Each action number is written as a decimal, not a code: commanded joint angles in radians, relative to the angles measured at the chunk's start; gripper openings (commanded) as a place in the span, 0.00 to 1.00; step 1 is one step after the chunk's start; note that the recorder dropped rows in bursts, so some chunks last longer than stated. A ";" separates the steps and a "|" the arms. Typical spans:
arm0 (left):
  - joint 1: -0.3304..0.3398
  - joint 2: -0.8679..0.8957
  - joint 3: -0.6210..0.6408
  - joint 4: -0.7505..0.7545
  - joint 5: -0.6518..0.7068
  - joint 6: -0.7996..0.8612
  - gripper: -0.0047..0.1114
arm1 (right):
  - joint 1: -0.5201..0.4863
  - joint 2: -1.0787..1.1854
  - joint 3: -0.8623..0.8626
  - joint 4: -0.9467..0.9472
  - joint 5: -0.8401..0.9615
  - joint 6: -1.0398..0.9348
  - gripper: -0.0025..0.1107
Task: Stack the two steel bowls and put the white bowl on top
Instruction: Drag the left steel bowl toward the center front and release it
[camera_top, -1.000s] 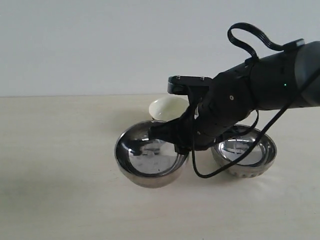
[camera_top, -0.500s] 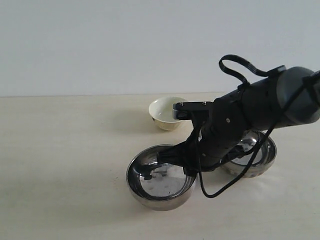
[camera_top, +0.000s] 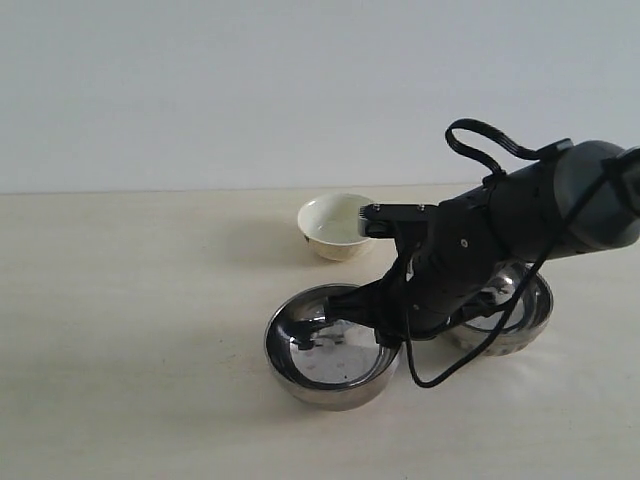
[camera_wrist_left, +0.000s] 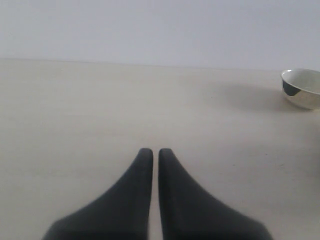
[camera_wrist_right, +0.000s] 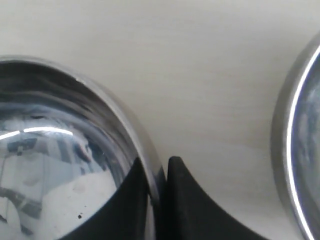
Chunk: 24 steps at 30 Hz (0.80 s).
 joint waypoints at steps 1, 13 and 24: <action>-0.005 -0.003 0.003 0.000 -0.008 -0.005 0.07 | -0.010 -0.012 -0.002 -0.004 0.017 -0.005 0.02; -0.005 -0.003 0.003 0.000 -0.008 -0.005 0.07 | -0.010 -0.012 -0.002 0.002 -0.002 -0.010 0.28; -0.005 -0.003 0.003 0.000 -0.008 -0.005 0.07 | -0.010 -0.026 -0.045 0.004 0.015 -0.016 0.54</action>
